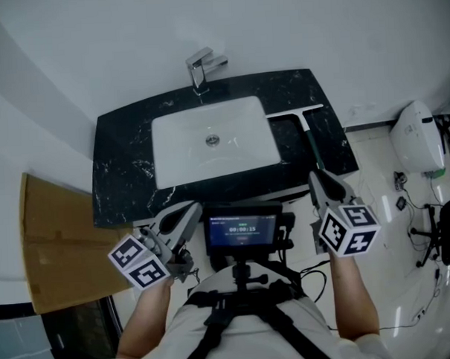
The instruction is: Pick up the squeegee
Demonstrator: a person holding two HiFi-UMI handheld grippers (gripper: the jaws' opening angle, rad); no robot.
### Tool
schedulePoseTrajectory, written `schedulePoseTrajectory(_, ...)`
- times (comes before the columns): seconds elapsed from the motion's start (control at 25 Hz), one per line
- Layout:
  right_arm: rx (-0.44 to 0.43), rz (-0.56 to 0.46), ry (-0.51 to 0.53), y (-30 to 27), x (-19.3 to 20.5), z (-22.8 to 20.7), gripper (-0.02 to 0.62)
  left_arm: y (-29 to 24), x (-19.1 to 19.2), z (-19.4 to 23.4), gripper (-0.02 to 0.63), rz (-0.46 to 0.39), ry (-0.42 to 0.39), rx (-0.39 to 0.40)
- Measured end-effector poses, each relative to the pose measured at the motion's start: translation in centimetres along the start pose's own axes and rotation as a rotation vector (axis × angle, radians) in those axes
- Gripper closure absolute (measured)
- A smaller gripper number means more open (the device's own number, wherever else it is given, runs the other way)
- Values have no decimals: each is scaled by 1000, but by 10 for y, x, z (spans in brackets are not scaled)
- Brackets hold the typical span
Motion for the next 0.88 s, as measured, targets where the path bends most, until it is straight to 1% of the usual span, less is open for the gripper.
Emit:
schedulePoseTrajectory(0.2, -16, -13, -20, -3, -5, -4, 537, -3, -1, 2, 609, 5, 2, -1)
schedulePoseTrajectory(0.32, -17, -10, -15, -6, -7, -4, 546, -2, -3, 2, 609, 3, 2, -3)
schedulePoseTrajectory(0.68, -22, 0, -11, -19, -10, -7, 548, -4, -4, 10, 609, 5, 8, -11)
schedulePoseTrajectory(0.88, -18, 8, -2, -26, -14, -11, 578, -5, -5, 13, 609, 1, 13, -19)
Point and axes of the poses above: the fingertips, and each gripper's own axes: y backward along the fingers, z to its left, x out of its underside, the point moved 1 cm from there along y, backward along the fingers, and after that the axes turned 13 degrees about z, right-handed, at the moved point
